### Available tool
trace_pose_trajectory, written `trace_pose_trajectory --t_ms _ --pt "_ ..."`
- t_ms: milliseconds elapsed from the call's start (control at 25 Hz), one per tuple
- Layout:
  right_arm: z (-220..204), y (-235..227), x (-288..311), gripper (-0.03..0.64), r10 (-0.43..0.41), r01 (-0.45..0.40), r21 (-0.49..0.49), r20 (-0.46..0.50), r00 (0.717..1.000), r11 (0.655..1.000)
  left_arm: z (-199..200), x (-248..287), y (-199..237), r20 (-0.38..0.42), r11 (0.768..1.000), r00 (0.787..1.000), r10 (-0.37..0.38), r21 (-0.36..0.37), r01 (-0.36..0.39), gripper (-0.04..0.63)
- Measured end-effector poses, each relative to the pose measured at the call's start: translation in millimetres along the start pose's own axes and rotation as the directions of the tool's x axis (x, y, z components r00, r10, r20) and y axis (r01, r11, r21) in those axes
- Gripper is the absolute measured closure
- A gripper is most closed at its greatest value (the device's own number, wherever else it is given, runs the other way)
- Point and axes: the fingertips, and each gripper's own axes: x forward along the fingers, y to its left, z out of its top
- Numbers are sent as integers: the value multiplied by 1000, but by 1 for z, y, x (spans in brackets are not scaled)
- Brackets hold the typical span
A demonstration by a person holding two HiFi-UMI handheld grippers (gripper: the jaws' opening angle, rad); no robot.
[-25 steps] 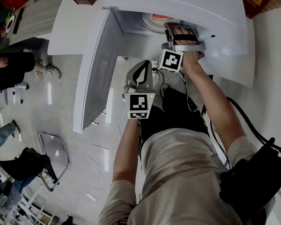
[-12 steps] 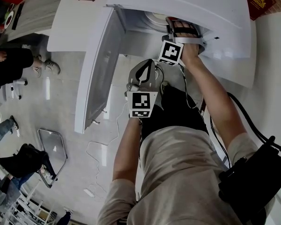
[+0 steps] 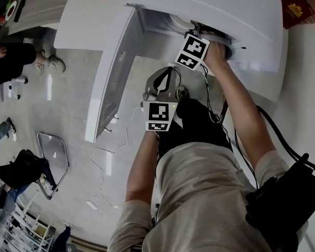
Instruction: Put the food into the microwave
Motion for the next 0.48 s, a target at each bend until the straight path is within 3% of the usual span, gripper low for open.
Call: trace_pose_trajectory --t_ms 200,480 --pt "1 0 -5 509 101 -103 56 32 994 993 4 -1 -2 -8 1000 1000 10 -26 -10 588" --pt "6 6 -19 468 135 -141 52 92 987 989 1 -3 -6 -11 999 1000 19 -41 -20 588"
